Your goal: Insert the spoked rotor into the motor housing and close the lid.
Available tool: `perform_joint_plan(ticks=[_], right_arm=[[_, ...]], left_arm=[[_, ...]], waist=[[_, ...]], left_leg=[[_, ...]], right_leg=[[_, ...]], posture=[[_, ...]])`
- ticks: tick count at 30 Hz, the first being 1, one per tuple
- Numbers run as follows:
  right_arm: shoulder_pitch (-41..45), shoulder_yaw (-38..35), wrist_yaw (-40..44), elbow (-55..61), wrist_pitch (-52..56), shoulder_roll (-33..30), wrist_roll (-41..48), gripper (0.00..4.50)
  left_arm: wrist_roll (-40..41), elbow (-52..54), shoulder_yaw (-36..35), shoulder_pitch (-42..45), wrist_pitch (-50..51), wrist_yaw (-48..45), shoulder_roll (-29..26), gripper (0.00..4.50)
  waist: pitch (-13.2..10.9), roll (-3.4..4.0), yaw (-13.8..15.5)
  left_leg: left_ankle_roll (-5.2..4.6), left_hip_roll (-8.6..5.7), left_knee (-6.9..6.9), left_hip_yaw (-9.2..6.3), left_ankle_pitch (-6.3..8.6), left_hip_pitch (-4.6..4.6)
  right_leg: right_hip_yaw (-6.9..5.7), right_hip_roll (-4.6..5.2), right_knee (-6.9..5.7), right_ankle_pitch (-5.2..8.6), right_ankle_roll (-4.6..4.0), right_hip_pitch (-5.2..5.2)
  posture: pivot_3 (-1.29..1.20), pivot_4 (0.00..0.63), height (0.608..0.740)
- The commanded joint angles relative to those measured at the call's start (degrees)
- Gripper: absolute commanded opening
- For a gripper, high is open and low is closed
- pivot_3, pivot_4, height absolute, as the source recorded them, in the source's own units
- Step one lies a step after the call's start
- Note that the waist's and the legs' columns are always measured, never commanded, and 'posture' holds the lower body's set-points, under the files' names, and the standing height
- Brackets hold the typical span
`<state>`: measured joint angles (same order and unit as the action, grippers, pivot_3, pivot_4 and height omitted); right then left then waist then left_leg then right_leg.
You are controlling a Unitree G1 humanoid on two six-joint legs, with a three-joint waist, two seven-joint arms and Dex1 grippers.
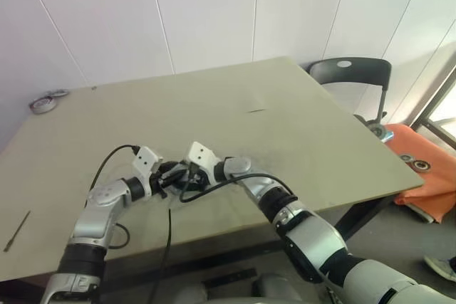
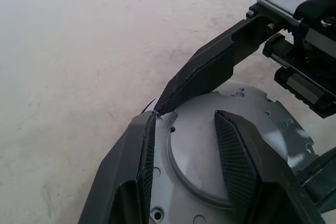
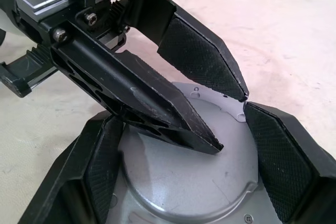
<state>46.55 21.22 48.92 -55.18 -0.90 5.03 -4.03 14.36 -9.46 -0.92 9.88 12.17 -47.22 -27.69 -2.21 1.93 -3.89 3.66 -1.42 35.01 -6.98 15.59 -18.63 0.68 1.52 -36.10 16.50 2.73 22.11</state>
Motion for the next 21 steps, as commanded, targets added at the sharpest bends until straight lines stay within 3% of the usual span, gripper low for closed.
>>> perform_joint_plan(ticks=[1, 6, 15, 21], right_arm=[[-2.14, 1.94, 5.41, -5.11, 5.53, -2.74, -2.61, 3.27], [1.38, 0.79, 3.91, -7.29, 4.45, -2.97, -3.19, 3.27], [2.45, 0.44, 2.73, -8.40, 3.70, -2.35, -3.23, 3.27], [2.67, 0.04, 2.23, -8.37, 4.02, -2.24, -2.95, 3.27]], left_arm=[[-0.49, 0.27, 1.41, -0.71, 1.54, -0.41, -0.06, 1.88], [-3.46, 0.05, 3.34, -1.53, 2.83, -0.82, -2.11, 1.88], [-3.23, -0.87, 4.47, -1.52, 3.58, -0.99, -2.40, 1.88], [-2.46, 1.96, 6.49, -3.83, 6.36, -5.45, -5.42, 1.88]], waist=[[0.00, -0.01, 0.16], [0.12, -0.25, 0.49], [0.14, -0.23, 0.64], [0.16, -0.22, 0.24]], left_leg=[[0.00, -0.01, 0.00, 0.00, 0.00, 0.03], [-0.03, -0.20, -0.21, -0.02, -0.02, 0.26], [-0.02, -0.36, -0.81, -0.61, -0.01, 0.39], [-0.01, -0.72, -0.82, -0.95, -0.01, 0.35]], right_leg=[[0.01, 0.01, -0.02, -0.01, 0.01, -0.05], [0.19, 0.07, -0.08, -0.27, 0.46, -0.38], [0.05, 0.02, -0.12, -0.29, 0.46, -0.36], [0.12, 0.14, -0.12, -0.29, 0.45, -0.37]], posture=[[0.00, 0.000, 0.740], [0.00, 0.000, 0.740], [0.00, 0.000, 0.740], [0.00, 0.000, 0.740]])
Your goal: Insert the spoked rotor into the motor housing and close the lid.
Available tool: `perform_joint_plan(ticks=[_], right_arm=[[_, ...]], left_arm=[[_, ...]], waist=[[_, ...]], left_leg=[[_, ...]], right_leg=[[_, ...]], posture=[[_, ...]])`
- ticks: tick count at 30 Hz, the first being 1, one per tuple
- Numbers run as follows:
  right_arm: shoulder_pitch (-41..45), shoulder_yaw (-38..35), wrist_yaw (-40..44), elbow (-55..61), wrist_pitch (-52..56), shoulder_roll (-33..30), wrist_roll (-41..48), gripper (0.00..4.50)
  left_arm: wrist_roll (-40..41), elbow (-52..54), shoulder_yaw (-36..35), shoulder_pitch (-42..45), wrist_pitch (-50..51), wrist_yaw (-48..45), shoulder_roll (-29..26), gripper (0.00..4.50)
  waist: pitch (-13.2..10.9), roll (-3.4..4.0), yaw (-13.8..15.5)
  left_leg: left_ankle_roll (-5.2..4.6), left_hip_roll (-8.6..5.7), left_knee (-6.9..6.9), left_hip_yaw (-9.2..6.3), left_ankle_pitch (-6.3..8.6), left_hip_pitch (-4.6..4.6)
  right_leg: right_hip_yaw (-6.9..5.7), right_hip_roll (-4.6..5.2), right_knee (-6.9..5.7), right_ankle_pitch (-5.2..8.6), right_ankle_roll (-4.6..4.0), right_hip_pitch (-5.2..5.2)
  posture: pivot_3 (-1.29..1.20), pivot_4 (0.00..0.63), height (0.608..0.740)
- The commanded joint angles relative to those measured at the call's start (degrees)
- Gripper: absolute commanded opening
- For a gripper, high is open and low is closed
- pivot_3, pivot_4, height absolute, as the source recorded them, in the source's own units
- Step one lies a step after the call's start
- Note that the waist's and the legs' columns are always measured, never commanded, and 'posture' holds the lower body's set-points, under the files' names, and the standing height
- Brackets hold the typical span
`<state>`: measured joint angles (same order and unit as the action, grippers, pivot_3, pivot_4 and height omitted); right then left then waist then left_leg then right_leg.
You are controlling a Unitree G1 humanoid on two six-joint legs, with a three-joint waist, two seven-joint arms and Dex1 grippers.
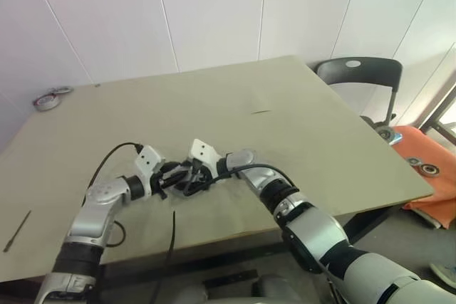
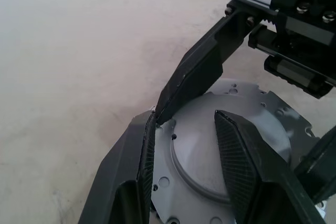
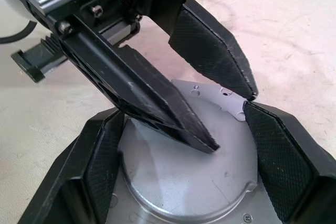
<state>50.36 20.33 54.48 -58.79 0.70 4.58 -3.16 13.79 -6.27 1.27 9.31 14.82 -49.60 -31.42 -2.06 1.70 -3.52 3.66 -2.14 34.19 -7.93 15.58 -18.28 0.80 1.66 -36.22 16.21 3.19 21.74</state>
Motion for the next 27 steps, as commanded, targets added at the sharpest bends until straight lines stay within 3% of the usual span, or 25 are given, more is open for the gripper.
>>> perform_joint_plan(ticks=[1, 27], right_arm=[[-1.10, 0.87, -3.39, -4.76, 2.47, -1.76, -3.74, 3.27], [-0.28, -1.04, -2.06, -4.47, 4.66, -1.48, -2.43, 3.27]], left_arm=[[-2.25, -1.60, 4.46, -3.30, 3.62, -3.04, -1.97, 1.88], [-3.60, -4.50, 4.92, -1.16, 2.94, -1.45, -1.38, 1.88]], waist=[[0.02, 0.01, -0.24], [0.04, 0.08, -0.17]], left_leg=[[0.00, -0.01, 0.00, 0.00, 0.00, -0.01], [0.01, -0.05, -0.04, -0.09, 0.00, 0.00]], right_leg=[[0.01, 0.01, 0.00, 0.00, 0.00, -0.01], [0.01, 0.03, 0.00, 0.00, 0.00, -0.01]], posture=[[0.00, 0.000, 0.740], [0.00, 0.000, 0.740]])
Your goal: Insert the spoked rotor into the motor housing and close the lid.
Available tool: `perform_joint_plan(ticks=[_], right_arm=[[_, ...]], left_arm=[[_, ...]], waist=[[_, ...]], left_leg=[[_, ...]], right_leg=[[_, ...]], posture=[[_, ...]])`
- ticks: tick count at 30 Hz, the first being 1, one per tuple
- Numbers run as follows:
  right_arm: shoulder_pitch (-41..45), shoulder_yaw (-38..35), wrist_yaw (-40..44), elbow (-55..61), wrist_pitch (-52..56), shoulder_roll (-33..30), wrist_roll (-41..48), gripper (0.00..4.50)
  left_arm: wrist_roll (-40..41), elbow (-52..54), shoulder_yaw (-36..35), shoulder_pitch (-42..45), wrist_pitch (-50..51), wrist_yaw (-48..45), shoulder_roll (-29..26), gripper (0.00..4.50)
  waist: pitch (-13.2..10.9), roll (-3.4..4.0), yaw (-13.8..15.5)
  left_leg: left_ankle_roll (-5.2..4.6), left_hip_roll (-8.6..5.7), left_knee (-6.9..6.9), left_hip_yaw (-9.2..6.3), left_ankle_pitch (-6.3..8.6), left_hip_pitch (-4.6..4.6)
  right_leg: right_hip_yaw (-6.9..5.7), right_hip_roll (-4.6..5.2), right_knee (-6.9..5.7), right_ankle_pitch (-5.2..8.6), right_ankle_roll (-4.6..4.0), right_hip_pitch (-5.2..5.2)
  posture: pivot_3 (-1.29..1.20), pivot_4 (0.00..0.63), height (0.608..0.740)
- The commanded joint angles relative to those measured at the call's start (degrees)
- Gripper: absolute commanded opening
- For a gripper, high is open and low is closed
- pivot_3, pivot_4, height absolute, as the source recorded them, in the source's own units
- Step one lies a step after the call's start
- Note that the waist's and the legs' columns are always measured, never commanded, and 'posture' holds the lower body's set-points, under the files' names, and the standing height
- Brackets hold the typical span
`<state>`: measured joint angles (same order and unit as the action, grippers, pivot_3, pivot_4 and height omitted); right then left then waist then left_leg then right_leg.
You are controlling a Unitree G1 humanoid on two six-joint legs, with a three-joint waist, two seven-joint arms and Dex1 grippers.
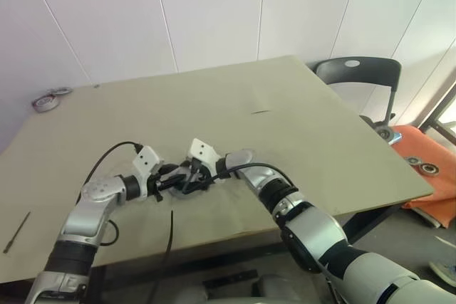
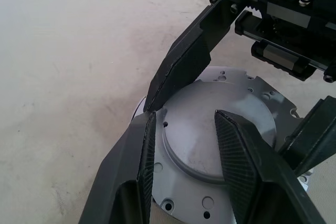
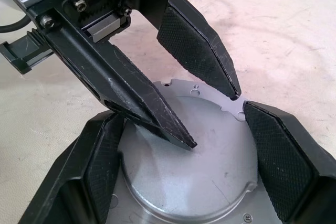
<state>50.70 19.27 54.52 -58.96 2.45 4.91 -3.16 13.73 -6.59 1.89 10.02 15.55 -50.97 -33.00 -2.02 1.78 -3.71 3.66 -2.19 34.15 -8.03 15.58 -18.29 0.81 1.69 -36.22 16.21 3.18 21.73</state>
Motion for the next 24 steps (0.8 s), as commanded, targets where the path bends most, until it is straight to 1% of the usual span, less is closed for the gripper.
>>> perform_joint_plan(ticks=[1, 3, 4, 5, 10, 16, 20, 24], right_arm=[[-0.65, 0.00, -2.21, -4.30, 2.81, -1.81, -2.47, 3.27], [-0.79, 0.04, -1.94, -4.18, 2.21, -1.84, -2.55, 4.01], [-0.82, 0.12, -2.24, -4.19, 2.25, -1.83, -2.76, 4.29], [-0.79, 0.20, -2.20, -4.32, 2.71, -1.78, -2.90, 4.48], [-1.13, 0.31, 0.11, -3.71, 3.20, -1.85, -2.57, 4.48], [-0.78, 0.17, -1.50, -4.28, 2.78, -1.93, -3.03, 4.48], [-0.32, -0.02, -4.20, -5.10, 1.98, -1.88, -3.50, 4.48], [-0.15, 0.04, -3.11, -4.85, 1.60, -1.37, -3.13, 4.48]], left_arm=[[-3.49, -4.16, 4.30, -1.80, 2.14, -0.06, 0.26, 1.88], [-3.39, -4.20, 4.26, -1.71, 1.99, 0.00, 0.35, 1.86], [-3.41, -4.24, 4.27, -1.68, 1.93, 0.05, 0.37, 1.86], [-3.38, -4.24, 4.25, -1.66, 1.88, 0.07, 0.40, 1.86], [-3.30, -4.25, 4.11, -1.50, 1.65, 0.05, 0.67, 1.86], [-3.20, -4.22, 4.01, -1.30, 1.60, 0.24, 0.76, 1.86], [-3.14, -4.15, 3.95, -1.14, 1.74, 0.44, 0.73, 1.86], [-3.09, -4.06, 3.82, -1.16, 1.68, 0.69, 0.68, 1.86]], waist=[[0.00, 0.01, 0.04], [-0.01, -0.01, 0.15], [0.00, -0.01, 0.24], [0.01, -0.01, 0.33], [0.08, -0.01, 0.68], [0.08, -0.03, 1.10], [0.08, -0.03, 1.09], [0.07, -0.03, 1.08]], left_leg=[[0.00, 0.00, 0.00, 0.00, 0.00, 0.00], [0.00, 0.00, 0.00, -0.01, 0.00, 0.00], [0.00, -0.01, 0.00, -0.01, 0.00, 0.00], [0.00, -0.02, 0.00, -0.01, 0.00, 0.02], [-0.02, -0.06, -0.03, -0.02, -0.01, 0.02], [-0.03, -0.06, -0.09, -0.02, -0.02, 0.02], [-0.02, -0.06, -0.09, -0.02, -0.01, 0.02], [-0.01, -0.05, -0.09, -0.06, -0.01, 0.02]], right_leg=[[0.00, 0.00, 0.00, 0.00, 0.00, 0.00], [0.00, 0.00, 0.00, 0.00, 0.00, 0.00], [0.00, 0.00, 0.00, 0.00, 0.00, 0.00], [0.00, 0.00, 0.00, 0.00, 0.00, 0.02], [0.02, 0.01, 0.00, -0.01, 0.01, 0.02], [0.02, 0.00, 0.00, -0.01, 0.01, 0.05], [0.03, 0.00, 0.00, -0.01, 0.01, 0.05], [0.02, -0.03, 0.00, 0.00, 0.00, 0.05]], posture=[[0.00, 0.000, 0.740], [0.00, 0.000, 0.740], [0.00, 0.000, 0.740], [0.00, 0.000, 0.740], [0.00, 0.000, 0.740], [0.00, 0.000, 0.740], [0.00, 0.000, 0.740], [0.00, 0.000, 0.740]])
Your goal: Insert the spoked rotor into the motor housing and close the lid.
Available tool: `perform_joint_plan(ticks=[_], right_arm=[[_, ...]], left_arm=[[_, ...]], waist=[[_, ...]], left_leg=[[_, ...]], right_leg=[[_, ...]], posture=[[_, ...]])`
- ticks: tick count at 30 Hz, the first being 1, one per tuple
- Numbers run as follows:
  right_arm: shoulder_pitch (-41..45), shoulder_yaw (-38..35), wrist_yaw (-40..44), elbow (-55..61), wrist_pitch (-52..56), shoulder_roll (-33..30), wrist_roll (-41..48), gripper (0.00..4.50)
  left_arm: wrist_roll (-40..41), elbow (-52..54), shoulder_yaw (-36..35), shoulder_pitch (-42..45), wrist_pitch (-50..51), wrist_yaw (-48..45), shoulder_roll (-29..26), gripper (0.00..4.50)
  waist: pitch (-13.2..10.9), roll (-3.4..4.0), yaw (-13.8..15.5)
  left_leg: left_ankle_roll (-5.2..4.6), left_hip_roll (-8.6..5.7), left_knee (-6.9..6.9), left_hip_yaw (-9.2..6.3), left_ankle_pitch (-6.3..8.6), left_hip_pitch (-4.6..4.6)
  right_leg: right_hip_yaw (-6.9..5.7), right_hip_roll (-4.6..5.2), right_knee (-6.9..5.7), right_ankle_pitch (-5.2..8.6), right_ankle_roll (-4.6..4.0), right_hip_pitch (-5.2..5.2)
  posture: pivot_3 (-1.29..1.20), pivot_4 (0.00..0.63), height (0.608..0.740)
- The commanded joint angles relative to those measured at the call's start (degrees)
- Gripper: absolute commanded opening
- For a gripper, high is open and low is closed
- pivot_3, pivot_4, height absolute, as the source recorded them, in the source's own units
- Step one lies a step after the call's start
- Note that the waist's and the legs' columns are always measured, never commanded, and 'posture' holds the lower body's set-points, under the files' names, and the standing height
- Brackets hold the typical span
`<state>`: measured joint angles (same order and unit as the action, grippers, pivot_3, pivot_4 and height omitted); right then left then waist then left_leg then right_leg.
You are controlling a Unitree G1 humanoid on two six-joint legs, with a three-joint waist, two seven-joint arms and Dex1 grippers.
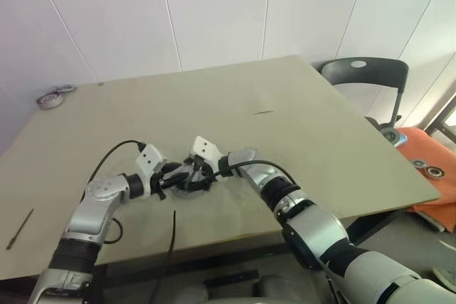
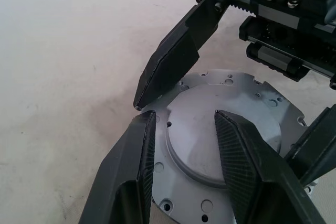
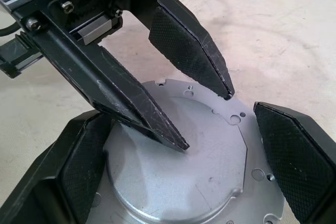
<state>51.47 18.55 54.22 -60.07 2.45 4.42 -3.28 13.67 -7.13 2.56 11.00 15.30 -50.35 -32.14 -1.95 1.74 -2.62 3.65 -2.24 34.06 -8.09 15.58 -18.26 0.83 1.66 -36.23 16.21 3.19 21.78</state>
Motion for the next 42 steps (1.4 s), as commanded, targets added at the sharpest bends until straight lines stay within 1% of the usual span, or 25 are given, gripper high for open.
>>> perform_joint_plan(ticks=[1, 4, 8, 12, 18, 19, 20, 22, 23, 29, 32, 36, 39, 42], right_arm=[[-1.10, 1.29, -1.09, -3.26, 2.06, -0.65, -3.02, 4.48], [-1.52, 1.87, 1.40, -2.06, 2.82, -0.23, -2.79, 4.48], [-1.36, 2.13, 0.32, -2.54, 2.28, -0.22, -3.67, 4.48], [-1.23, 2.25, 0.22, -2.84, 1.71, -0.11, -3.89, 4.48], [-1.25, 2.58, 0.20, -3.02, 0.88, 0.08, -4.20, 4.48], [-1.24, 2.62, 0.25, -3.05, 0.77, 0.09, -4.22, 4.12], [-1.28, 2.63, 0.59, -3.00, 0.68, 0.14, -4.14, 3.93], [-1.27, 2.77, 0.80, -2.99, 0.48, 0.25, -4.09, 3.39], [-1.23, 2.85, 0.74, -3.01, 0.42, 0.30, -4.13, 3.27], [-0.80, 3.09, -0.96, -3.73, 0.26, 0.40, -4.74, 3.27], [-0.93, 3.08, -0.18, -3.63, 0.18, 0.32, -4.51, 3.27], [-1.13, 3.27, -0.12, -3.51, 0.23, 0.37, -4.49, 3.27], [-0.95, 3.50, -1.76, -4.15, 0.04, 0.62, -5.09, 3.27], [-0.56, 3.51, -2.71, -4.82, -0.03, 0.80, -5.26, 3.27]], left_arm=[[-2.68, -3.10, 2.81, -2.33, 1.92, 0.00, -0.28, 1.86], [-0.55, -0.79, 1.18, -3.09, 2.45, -0.59, -0.47, 1.86], [3.36, 4.10, -2.36, -4.00, 4.13, -1.39, -1.12, 1.86], [10.87, 12.16, -8.62, -4.34, 8.73, -1.98, -2.32, 1.86], [15.85, 15.87, -15.89, -3.13, 12.70, -0.58, -5.66, 1.86], [16.06, 15.77, -16.51, -2.97, 12.94, -0.31, -6.07, 1.86], [16.23, 15.54, -17.20, -2.98, 12.95, -0.19, -6.52, 1.86], [16.37, 14.91, -18.93, -3.35, 12.86, 0.28, -7.25, 1.86], [16.49, 14.82, -19.56, -3.71, 12.75, 0.22, -7.60, 1.86], [17.35, 15.02, -23.42, -5.50, 12.71, 0.62, -9.08, 1.86], [18.82, 17.75, -25.94, -9.29, 14.05, -0.45, -10.46, 1.86], [18.15, 20.55, -26.03, -15.78, 13.71, -1.71, -11.96, 1.86], [18.97, 21.30, -26.58, -16.30, 14.04, -0.52, -11.55, 1.86], [19.15, 21.57, -26.26, -16.12, 14.07, 0.50, -11.09, 1.86]], waist=[[0.00, 0.00, -0.01], [0.01, -0.01, -0.02], [0.03, -0.15, -0.15], [-0.14, -0.36, -0.37], [-0.41, -0.63, -0.62], [-0.41, -0.63, -0.72], [-0.41, -0.62, -0.87], [-0.43, -0.61, -1.12], [-0.44, -0.63, -1.22], [-0.51, -0.72, -1.30], [-0.54, -0.68, -1.33], [-0.61, -0.60, -1.32], [-0.64, -0.76, -1.26], [-0.64, -0.75, -1.33]], left_leg=[[0.00, 0.00, 0.00, 0.00, 0.00, 0.00], [0.00, 0.00, 0.00, 0.00, 0.00, 0.00], [-0.09, -0.01, -0.14, 0.05, -0.05, -0.13], [-0.09, 0.03, -0.25, 0.05, -0.06, -0.33], [-0.08, 0.03, -0.22, 0.03, -0.05, -0.30], [-0.08, 0.02, -0.22, 0.04, -0.05, -0.30], [-0.08, 0.02, -0.22, 0.04, -0.05, -0.30], [-0.08, 0.02, -0.22, 0.04, -0.05, -0.28], [-0.08, 0.01, -0.21, 0.04, -0.05, -0.28], [-0.08, 0.01, -0.21, 0.04, -0.05, -0.33], [-0.07, 0.01, -0.21, 0.04, -0.05, -0.30], [-0.07, 0.00, -0.22, 0.07, -0.05, -0.29], [-0.04, 0.01, -0.20, 0.04, -0.03, -0.26], [0.03, 0.01, -0.19, 0.05, 0.01, -0.19]], right_leg=[[0.00, 0.00, 0.00, 0.00, 0.00, 0.00], [0.00, 0.01, 0.00, 0.00, 0.00, 0.00], [0.09, 0.00, 0.00, -0.01, 0.01, 0.27], [0.15, -0.08, -0.12, -0.09, 0.11, 0.45], [0.15, -0.10, -0.15, -0.02, -0.02, 0.54], [0.15, -0.10, -0.14, -0.02, -0.02, 0.54], [0.15, -0.09, -0.13, -0.02, -0.02, 0.54], [0.15, -0.10, -0.14, -0.02, -0.02, 0.54], [0.15, -0.09, -0.14, -0.02, -0.02, 0.53], [0.16, -0.08, -0.14, -0.03, -0.02, 0.54], [0.17, -0.08, -0.13, -0.03, -0.03, 0.55], [0.21, -0.05, -0.11, -0.02, -0.04, 0.56], [0.19, -0.06, -0.12, -0.03, -0.07, 0.55], [0.19, -0.06, -0.13, -0.04, -0.08, 0.51]], posture=[[0.00, 0.000, 0.740], [0.00, 0.000, 0.740], [0.00, 0.000, 0.740], [0.00, 0.000, 0.740], [0.00, 0.000, 0.740], [0.00, 0.000, 0.740], [0.00, 0.000, 0.740], [0.00, 0.000, 0.740], [0.00, 0.000, 0.740], [0.00, 0.000, 0.740], [0.00, 0.000, 0.740], [0.00, 0.000, 0.740], [0.00, 0.000, 0.740], [0.00, 0.000, 0.740]])
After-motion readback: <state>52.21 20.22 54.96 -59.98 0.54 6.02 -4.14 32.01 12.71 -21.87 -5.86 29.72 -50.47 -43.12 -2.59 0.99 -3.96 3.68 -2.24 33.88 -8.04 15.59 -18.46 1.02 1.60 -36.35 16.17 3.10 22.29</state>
